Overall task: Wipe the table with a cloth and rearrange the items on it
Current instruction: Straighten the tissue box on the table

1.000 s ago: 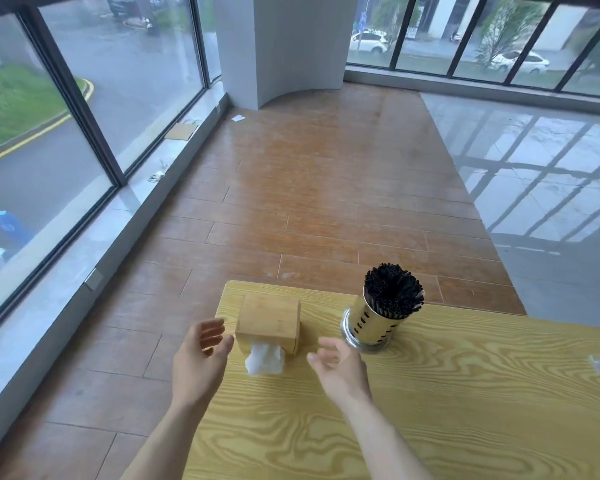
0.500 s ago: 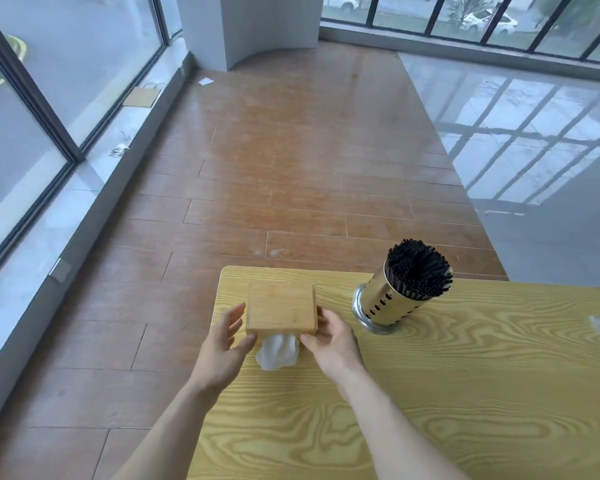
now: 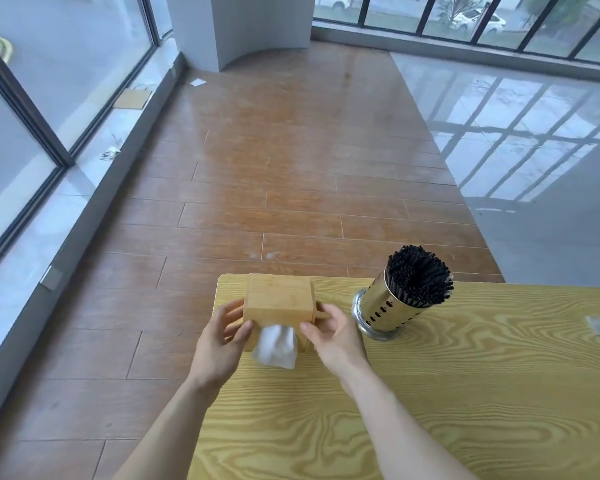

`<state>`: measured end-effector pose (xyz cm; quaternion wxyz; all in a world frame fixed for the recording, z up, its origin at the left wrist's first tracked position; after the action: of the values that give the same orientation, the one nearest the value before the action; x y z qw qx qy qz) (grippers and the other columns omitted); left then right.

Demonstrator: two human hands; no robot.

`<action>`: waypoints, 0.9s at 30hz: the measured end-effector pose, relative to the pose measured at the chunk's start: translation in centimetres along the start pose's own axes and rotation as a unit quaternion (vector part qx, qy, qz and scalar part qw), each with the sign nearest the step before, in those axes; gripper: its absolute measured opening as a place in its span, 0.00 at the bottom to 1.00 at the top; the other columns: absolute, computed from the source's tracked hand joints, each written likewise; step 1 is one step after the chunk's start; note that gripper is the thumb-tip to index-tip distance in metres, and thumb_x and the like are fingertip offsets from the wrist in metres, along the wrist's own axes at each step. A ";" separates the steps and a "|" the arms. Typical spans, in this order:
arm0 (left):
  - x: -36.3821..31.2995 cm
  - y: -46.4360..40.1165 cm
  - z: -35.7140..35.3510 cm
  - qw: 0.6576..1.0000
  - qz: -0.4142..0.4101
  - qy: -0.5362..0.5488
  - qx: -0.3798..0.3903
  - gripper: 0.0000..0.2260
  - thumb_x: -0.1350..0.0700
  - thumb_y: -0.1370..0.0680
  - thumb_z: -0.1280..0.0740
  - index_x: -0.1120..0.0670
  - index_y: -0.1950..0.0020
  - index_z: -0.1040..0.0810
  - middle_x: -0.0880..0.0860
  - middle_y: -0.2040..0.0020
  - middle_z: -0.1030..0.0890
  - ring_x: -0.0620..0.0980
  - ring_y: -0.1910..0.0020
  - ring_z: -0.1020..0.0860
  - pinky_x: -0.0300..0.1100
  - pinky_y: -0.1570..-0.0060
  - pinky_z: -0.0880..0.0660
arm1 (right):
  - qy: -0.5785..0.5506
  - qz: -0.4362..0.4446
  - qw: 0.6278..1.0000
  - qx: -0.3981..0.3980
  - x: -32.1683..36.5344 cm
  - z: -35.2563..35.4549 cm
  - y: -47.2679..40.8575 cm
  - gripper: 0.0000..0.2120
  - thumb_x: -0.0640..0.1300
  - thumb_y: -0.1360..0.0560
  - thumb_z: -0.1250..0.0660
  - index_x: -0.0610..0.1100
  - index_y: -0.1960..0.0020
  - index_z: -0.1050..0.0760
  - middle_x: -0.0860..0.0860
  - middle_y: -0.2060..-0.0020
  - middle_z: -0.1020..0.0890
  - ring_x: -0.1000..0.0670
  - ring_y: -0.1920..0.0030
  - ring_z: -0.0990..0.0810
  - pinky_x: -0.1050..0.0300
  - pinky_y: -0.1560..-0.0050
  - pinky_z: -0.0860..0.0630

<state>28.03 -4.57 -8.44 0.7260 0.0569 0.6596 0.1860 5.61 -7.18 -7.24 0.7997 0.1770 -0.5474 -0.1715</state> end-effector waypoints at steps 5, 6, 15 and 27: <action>-0.4 -1.2 0.6 0.999 0.010 0.012 -0.048 0.09 0.56 0.21 0.32 0.43 0.44 0.21 0.45 0.44 0.16 0.49 0.44 0.18 0.46 0.47 0.21 | -0.018 0.006 1.000 -0.010 0.9 0.1 -0.7 0.13 0.46 0.21 0.28 0.52 0.38 0.24 0.58 0.53 0.15 0.62 0.53 0.19 0.65 0.56 0.26; -0.4 -1.4 0.7 0.999 0.012 0.011 -0.051 0.09 0.56 0.21 0.32 0.43 0.45 0.20 0.45 0.45 0.16 0.49 0.44 0.18 0.49 0.44 0.21 | -0.015 0.004 1.000 -0.010 0.9 0.1 -0.8 0.12 0.46 0.21 0.29 0.52 0.38 0.24 0.58 0.53 0.16 0.62 0.53 0.19 0.64 0.55 0.25; 0.4 -2.1 0.5 0.998 0.031 -0.004 -0.057 0.12 0.58 0.21 0.33 0.43 0.42 0.20 0.46 0.44 0.16 0.46 0.43 0.19 0.50 0.41 0.21 | -0.010 -0.015 1.000 -0.010 0.3 -0.6 -2.3 0.19 0.41 0.19 0.32 0.55 0.31 0.23 0.60 0.50 0.18 0.54 0.46 0.17 0.44 0.38 0.19; 0.5 -2.9 -0.6 0.998 0.024 -0.034 -0.053 0.17 0.59 0.19 0.36 0.46 0.32 0.24 0.44 0.38 0.19 0.42 0.38 0.23 0.45 0.40 0.25 | -0.021 -0.020 1.000 -0.005 -0.4 -1.2 -3.5 0.25 0.38 0.20 0.32 0.60 0.29 0.26 0.54 0.42 0.21 0.53 0.44 0.18 0.45 0.37 0.19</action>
<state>28.03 -7.21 -9.95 0.7451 0.0409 0.6224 0.2363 6.31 -9.96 -9.63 0.7856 0.1800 -0.5594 -0.1939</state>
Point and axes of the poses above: each hand's wrist, its own y-axis away from the middle knuckle, its own z-axis out of the back of the hand, x = y × z, the point moved 7 cm from there along -y, towards the middle knuckle
